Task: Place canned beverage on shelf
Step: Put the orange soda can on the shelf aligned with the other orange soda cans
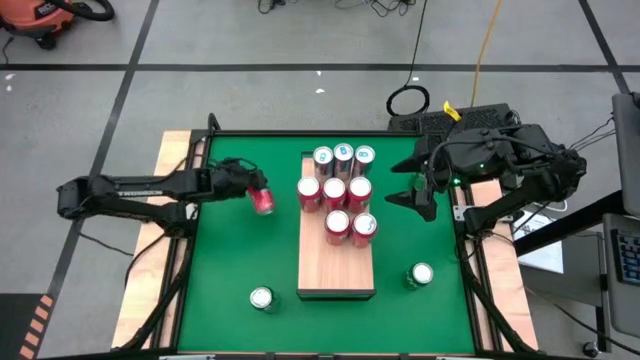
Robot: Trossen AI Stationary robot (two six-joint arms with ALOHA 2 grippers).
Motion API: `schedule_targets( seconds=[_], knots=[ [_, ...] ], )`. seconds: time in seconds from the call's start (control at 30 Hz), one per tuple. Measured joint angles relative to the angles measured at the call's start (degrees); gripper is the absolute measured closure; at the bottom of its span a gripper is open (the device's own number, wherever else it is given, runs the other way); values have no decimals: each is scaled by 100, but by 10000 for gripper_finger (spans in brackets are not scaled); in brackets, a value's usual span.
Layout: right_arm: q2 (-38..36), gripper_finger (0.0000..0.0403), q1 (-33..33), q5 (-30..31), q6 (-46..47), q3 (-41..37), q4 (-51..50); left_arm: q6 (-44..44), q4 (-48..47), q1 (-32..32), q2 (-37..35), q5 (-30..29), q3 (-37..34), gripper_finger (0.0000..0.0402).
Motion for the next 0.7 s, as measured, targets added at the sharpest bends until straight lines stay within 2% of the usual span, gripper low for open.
schedule_targets(
  seconds=[0.27, 0.47, 0.7],
  knots=[
    [90, 26, 0, 4, -3, 4, 487, 1190, 70, -43, -870, -836, 405, 121],
    [375, 26, 0, -2, -166, 4, 1091, 2617, 822, -45, -1330, -984, 859, 121],
    [848, 26, -4, -33, -200, 4, 2193, 4297, 1573, -45, -1372, -941, 1649, 121]
  ],
)
